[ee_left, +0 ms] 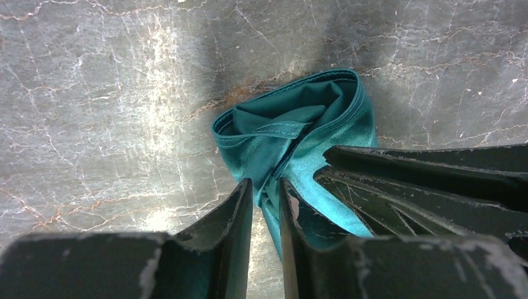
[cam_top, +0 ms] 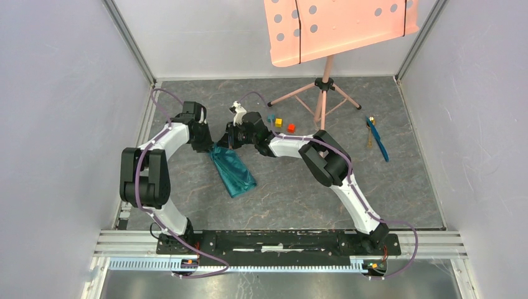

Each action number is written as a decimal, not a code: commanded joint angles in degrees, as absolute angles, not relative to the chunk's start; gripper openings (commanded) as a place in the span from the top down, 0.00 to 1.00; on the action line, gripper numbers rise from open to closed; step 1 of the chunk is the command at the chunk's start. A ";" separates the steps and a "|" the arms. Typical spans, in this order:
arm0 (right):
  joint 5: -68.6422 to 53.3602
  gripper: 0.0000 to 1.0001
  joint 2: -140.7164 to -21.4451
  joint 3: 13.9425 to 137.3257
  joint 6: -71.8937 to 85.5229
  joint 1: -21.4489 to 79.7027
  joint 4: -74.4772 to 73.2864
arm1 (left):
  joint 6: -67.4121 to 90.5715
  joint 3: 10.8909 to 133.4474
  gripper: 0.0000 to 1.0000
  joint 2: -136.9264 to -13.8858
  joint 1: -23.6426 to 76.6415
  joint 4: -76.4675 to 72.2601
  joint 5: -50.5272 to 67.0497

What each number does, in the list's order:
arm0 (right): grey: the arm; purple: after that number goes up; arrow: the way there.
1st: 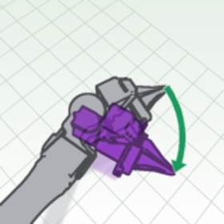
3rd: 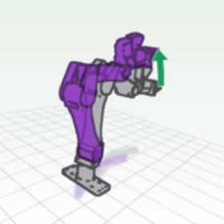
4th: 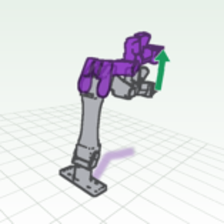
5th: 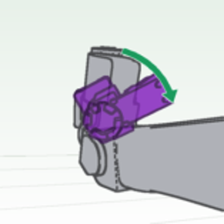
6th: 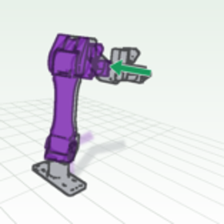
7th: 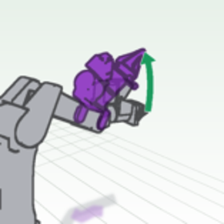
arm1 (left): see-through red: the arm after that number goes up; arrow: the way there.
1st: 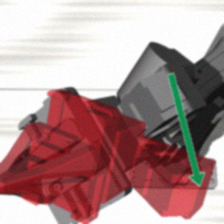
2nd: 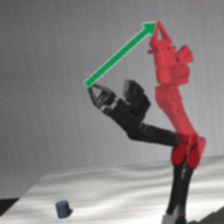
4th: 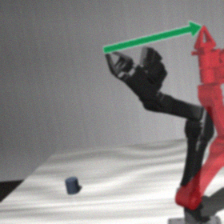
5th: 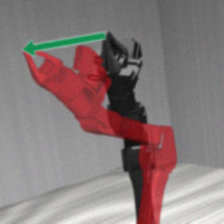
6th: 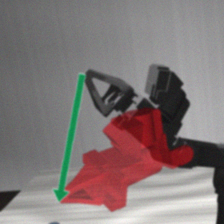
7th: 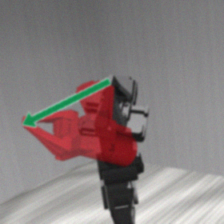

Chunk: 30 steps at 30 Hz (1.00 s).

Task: Fold the napkin into a case and place the utensils inside
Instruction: Insert the folded napkin into the top corner of the smaller rectangle at the center of the board.

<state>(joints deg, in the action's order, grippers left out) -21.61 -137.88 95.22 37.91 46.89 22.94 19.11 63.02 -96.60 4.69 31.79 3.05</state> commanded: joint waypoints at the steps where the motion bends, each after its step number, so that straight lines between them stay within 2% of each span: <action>1: -22.19 0.81 -138.08 97.51 38.22 47.48 25.00 | 17.27 61.69 0.70 -93.22 5.03 31.55 1.15; 5: -22.24 0.82 -138.16 97.55 38.23 47.66 25.05 | 17.75 60.08 0.71 -92.43 5.05 30.49 1.93; 8: -22.31 0.82 -138.08 97.47 38.21 47.94 25.00 | 17.75 60.34 0.75 -93.31 5.02 30.90 2.05; 16: -22.06 0.82 -138.71 97.78 38.32 48.59 24.89 | 17.84 60.69 0.73 -94.95 5.10 30.46 2.09; 23: -22.04 0.82 -138.87 97.92 38.31 48.74 24.70 | 17.60 61.52 0.80 -96.35 5.23 31.19 1.58; 30: -21.99 0.83 -139.63 98.41 38.38 49.00 24.36 | 17.33 62.41 0.79 -97.63 5.19 30.82 1.68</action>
